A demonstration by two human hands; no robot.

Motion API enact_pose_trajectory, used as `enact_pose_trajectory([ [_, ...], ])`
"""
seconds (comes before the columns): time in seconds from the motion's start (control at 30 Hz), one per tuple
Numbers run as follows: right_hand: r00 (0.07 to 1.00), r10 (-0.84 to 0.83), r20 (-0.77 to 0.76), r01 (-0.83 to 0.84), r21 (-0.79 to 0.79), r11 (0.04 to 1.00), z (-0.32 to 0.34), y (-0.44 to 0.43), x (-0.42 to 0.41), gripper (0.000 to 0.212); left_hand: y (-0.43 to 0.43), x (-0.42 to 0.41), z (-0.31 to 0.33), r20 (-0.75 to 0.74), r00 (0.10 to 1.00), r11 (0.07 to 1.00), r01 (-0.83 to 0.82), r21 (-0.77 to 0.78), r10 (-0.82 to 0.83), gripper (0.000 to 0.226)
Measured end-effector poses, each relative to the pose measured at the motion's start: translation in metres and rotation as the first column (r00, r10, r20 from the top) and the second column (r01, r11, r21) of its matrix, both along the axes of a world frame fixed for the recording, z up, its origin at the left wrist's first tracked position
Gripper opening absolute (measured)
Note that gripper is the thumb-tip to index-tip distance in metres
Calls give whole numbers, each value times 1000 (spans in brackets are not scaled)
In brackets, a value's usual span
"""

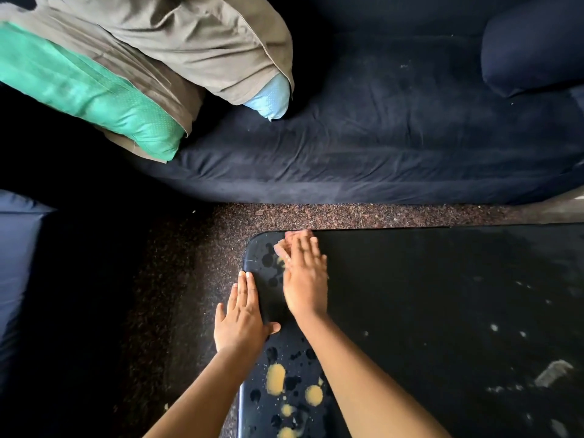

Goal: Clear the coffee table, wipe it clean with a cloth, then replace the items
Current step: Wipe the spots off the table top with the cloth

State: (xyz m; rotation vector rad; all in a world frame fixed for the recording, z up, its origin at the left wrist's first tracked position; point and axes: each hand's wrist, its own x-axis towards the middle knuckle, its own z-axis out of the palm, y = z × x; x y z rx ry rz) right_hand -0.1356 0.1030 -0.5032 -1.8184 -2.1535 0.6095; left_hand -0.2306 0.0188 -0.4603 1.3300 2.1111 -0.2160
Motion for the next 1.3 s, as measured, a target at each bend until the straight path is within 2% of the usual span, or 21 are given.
enact_pose_trajectory([
  [0.07, 982, 187, -18, -187, 6, 982, -2, -4, 2, 65, 0, 0, 1, -1, 1000, 1000, 3, 1, -3, 108],
  [0.13, 969, 248, -8, -248, -27, 968, -6, 5, 21, 64, 0, -1, 0, 7, 1000, 1000, -1, -3, 1, 108],
  [0.17, 980, 197, 6, -197, -17, 980, -7, 8, 31, 64, 0, -1, 0, 8, 1000, 1000, -3, -5, 3, 108],
  [0.27, 992, -126, 27, 127, -46, 991, -5, 15, 47, 62, 0, -1, -1, 10, 1000, 1000, -4, -6, 4, 109],
  [0.33, 980, -191, 52, 194, -49, 980, -1, 8, 32, 63, 1, -1, -3, 9, 1000, 1000, -3, -10, 3, 110],
  [0.37, 987, -157, 38, 159, -37, 987, 1, 2, 21, 64, 1, -1, -2, 7, 1000, 1000, 0, -14, 0, 110],
  [0.43, 999, 41, -17, -42, -12, 999, 3, -12, 0, 64, 1, -1, -2, 7, 1000, 1000, 1, -19, -1, 110],
  [0.5, 963, 268, -24, -268, 6, 963, 0, -21, -2, 65, 0, -1, -2, 3, 1000, 1000, 2, -18, -2, 110],
  [0.53, 949, 314, -19, -314, 0, 949, -2, -19, 4, 65, 0, -1, -2, 8, 1000, 1000, -1, -20, 2, 110],
  [0.6, 973, 228, 24, -228, -10, 974, -6, -10, 25, 65, 0, -1, -2, 12, 1000, 1000, -2, -25, 3, 110],
  [0.7, 990, -124, 61, 127, -54, 990, -3, 1, 40, 64, 1, -1, -1, 6, 1000, 1000, -1, -28, 1, 109],
  [0.77, 984, -159, 79, 162, -35, 986, 1, -2, 30, 65, 2, -1, -2, 6, 1000, 1000, 2, -30, -2, 110],
  [0.83, 998, 39, 40, -39, -3, 999, 2, -12, 17, 66, 3, -1, -3, 4, 1000, 999, 4, -33, -4, 110],
  [0.9, 947, 321, 12, -321, -1, 947, 1, -21, 16, 65, 3, -1, -4, 6, 1000, 999, 4, -33, -4, 110],
  [0.97, 901, 432, 29, -432, -11, 902, -1, -15, 28, 64, 3, -1, -4, 12, 1000, 1000, 0, -32, 0, 110],
  [1.0, 920, 390, 42, -391, 4, 921, -4, -10, 34, 64, 2, -1, -4, 18, 1000, 999, -2, -32, 2, 110],
  [1.07, 989, 142, 41, -143, 4, 990, -6, 1, 43, 65, 2, -1, -4, 17, 1000, 999, -3, -33, 3, 109],
  [1.13, 993, -104, 50, 107, -53, 993, -5, 5, 36, 67, 2, -1, -3, 12, 1000, 999, 1, -39, -1, 109],
  [1.17, 988, -144, 63, 146, -38, 989, -2, 2, 29, 68, 3, -1, -3, 15, 1000, 999, 2, -42, -1, 109],
  [1.23, 999, 9, 37, -11, 53, 999, -2, -12, 15, 68, 4, -1, -3, 19, 1000, 999, 4, -50, -3, 109],
  [1.3, 941, 339, 10, -338, 93, 937, -5, -21, 15, 63, 4, -1, -4, 25, 1000, 998, 6, -55, -4, 109],
])
